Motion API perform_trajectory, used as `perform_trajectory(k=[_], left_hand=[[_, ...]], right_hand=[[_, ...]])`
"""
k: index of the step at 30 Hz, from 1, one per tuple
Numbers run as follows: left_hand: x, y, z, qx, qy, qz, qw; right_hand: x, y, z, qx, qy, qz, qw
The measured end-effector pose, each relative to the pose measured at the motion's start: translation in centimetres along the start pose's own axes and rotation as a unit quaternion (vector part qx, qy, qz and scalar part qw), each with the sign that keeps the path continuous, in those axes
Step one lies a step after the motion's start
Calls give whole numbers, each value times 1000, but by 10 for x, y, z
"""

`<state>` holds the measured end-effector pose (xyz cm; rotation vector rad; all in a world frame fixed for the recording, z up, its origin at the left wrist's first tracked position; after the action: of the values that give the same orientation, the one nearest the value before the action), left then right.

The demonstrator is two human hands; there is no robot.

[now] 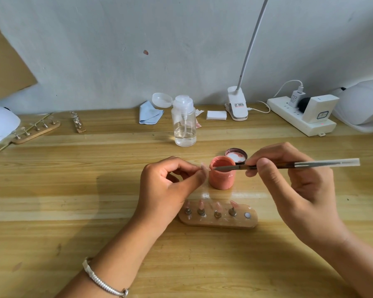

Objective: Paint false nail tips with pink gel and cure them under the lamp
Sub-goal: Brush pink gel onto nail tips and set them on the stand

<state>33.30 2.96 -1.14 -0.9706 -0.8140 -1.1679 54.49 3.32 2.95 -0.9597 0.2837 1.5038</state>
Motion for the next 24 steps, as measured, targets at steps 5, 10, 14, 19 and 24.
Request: perform_trajectory(k=[5, 10, 14, 19, 24], left_hand=[[-2, 1, 0, -6, -2, 2, 1000], [-2, -1, 0, -6, 2, -1, 1000], [-3, -2, 0, 3, 1, -12, 1000], [-1, 0, 0, -1, 4, -28, 1000], [2, 3, 0, -9, 17, -41, 999]], right_hand=[[-4, 9, 2, -32, -15, 2, 999], [-1, 5, 1, -17, -2, 0, 1000], [2, -3, 1, 21, 16, -7, 1000], [1, 2, 2, 6, 1, -3, 1000], [0, 8, 1, -23, -2, 3, 1000]])
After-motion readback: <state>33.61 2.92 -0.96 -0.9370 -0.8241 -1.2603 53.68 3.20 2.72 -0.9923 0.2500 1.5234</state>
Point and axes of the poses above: each hand's wrist, its own z-axis towards the middle knuckle, its own y-axis out of the palm, x = y × z, the point moved 7 cm from there along z, towards the middle knuckle, and after that the axes turned 12 degrees about -x, right-handed, at the moved point
